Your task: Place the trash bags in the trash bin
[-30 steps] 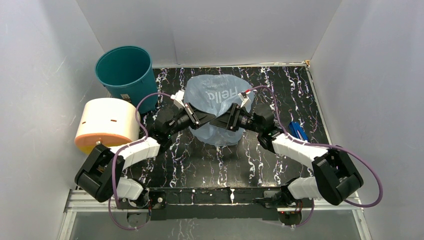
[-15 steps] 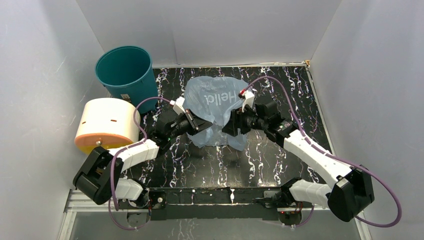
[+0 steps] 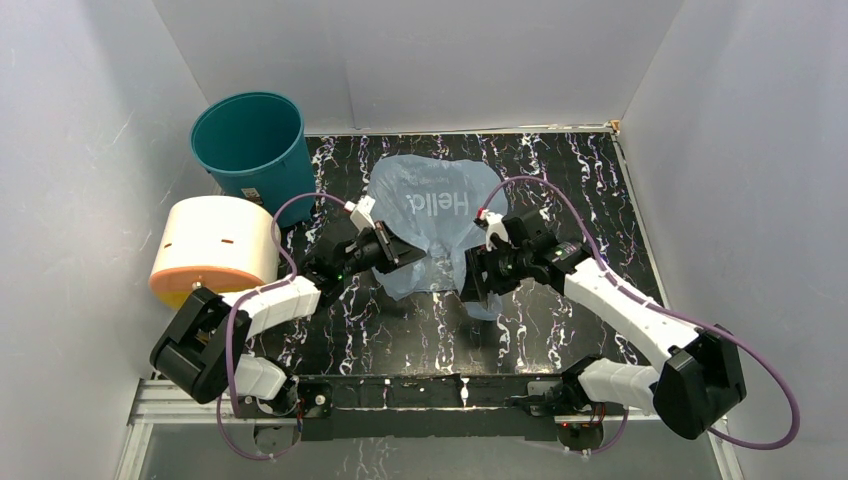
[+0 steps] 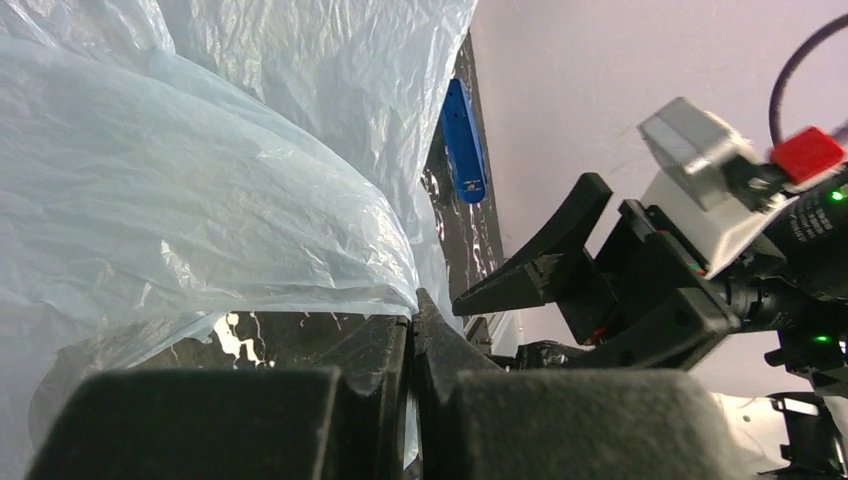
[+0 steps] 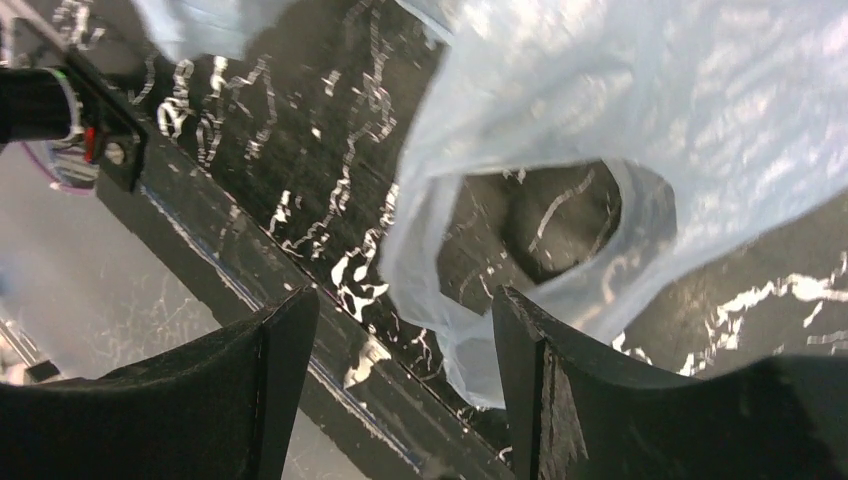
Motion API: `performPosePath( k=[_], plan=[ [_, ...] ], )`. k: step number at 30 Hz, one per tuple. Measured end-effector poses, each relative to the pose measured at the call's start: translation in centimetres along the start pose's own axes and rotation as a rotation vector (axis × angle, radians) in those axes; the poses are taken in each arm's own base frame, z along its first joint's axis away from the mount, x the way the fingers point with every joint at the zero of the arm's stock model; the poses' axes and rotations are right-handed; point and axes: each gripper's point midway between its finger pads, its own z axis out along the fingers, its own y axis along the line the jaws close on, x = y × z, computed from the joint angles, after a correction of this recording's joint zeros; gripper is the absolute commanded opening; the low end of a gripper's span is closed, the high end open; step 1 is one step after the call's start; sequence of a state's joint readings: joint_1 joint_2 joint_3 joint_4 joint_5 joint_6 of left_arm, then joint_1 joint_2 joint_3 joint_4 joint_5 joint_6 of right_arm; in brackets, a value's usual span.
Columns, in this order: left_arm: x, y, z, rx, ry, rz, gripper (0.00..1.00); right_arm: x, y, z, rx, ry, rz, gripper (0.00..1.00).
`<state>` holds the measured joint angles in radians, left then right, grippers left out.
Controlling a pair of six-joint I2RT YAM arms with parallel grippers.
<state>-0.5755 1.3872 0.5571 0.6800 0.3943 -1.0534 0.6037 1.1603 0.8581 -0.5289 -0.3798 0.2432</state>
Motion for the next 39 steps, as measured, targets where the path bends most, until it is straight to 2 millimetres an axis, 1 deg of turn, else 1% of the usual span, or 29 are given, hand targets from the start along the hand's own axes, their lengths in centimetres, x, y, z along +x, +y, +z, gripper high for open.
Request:
performPosePath(
  k=[2, 5, 9, 10, 13, 15, 17, 19, 21, 22, 23, 26, 28, 30, 33, 34, 36, 39],
  plan=[
    [0.3, 0.4, 0.0, -0.015, 0.016, 0.018, 0.00, 1.1, -0.8, 0.1, 0.047, 0.042, 0.060, 0.75],
    [0.6, 1.2, 0.1, -0.055, 0.048, 0.056, 0.00, 2.7, -1.3, 0.2, 0.073, 0.080, 0.118, 0.73],
    [1.6, 2.7, -0.3, -0.113, 0.104, 0.112, 0.00, 5.1, 0.1, 0.3, -0.033, 0.134, 0.142, 0.73],
    [1.8, 3.1, -0.4, -0.128, 0.122, 0.125, 0.00, 5.5, 0.4, 0.5, -0.052, 0.149, 0.144, 0.71],
    [2.5, 4.0, -0.5, -0.156, 0.158, 0.147, 0.00, 6.2, -0.1, 1.5, -0.048, 0.195, 0.147, 0.62],
    [2.8, 4.4, -0.6, -0.167, 0.174, 0.151, 0.00, 6.5, -0.7, 2.3, -0.036, 0.219, 0.146, 0.58],
    [2.9, 4.6, -0.6, -0.171, 0.181, 0.157, 0.00, 6.9, -1.1, 3.0, -0.029, 0.241, 0.139, 0.49],
    [3.0, 4.8, -0.6, -0.172, 0.187, 0.160, 0.00, 6.5, -1.3, 3.4, -0.027, 0.227, 0.119, 0.44],
    [3.2, 5.1, -0.5, -0.177, 0.197, 0.156, 0.00, 5.9, -1.3, 3.9, -0.029, 0.189, 0.087, 0.30],
    [3.4, 5.2, -0.5, -0.178, 0.202, 0.154, 0.00, 5.7, -1.4, 4.1, -0.022, 0.172, 0.076, 0.27],
    [3.4, 5.2, -0.5, -0.178, 0.204, 0.155, 0.00, 5.5, -1.5, 4.2, -0.016, 0.157, 0.070, 0.29],
    [3.4, 5.2, -0.5, -0.177, 0.206, 0.156, 0.00, 4.3, -1.8, 4.2, 0.012, 0.090, 0.068, 0.53],
    [3.5, 5.3, -0.5, -0.179, 0.208, 0.158, 0.00, 3.5, -1.6, 4.1, 0.004, 0.053, 0.056, 0.60],
    [3.5, 5.3, -0.5, -0.180, 0.209, 0.161, 0.00, 2.9, -1.4, 4.2, -0.009, 0.029, 0.040, 0.61],
    [3.6, 5.5, -0.6, -0.187, 0.215, 0.163, 0.00, 3.1, -1.3, 4.7, -0.019, 0.040, 0.015, 0.59],
    [3.7, 5.6, -0.7, -0.190, 0.218, 0.163, 0.00, 3.3, -1.4, 5.0, -0.019, 0.051, 0.005, 0.59],
    [3.8, 5.8, -0.8, -0.197, 0.224, 0.164, 0.00, 4.1, -1.7, 5.8, -0.010, 0.090, -0.014, 0.54],
    [3.9, 6.0, -0.9, -0.205, 0.231, 0.163, 0.00, 5.6, -2.1, 7.0, 0.007, 0.156, -0.056, 0.52]
  ],
)
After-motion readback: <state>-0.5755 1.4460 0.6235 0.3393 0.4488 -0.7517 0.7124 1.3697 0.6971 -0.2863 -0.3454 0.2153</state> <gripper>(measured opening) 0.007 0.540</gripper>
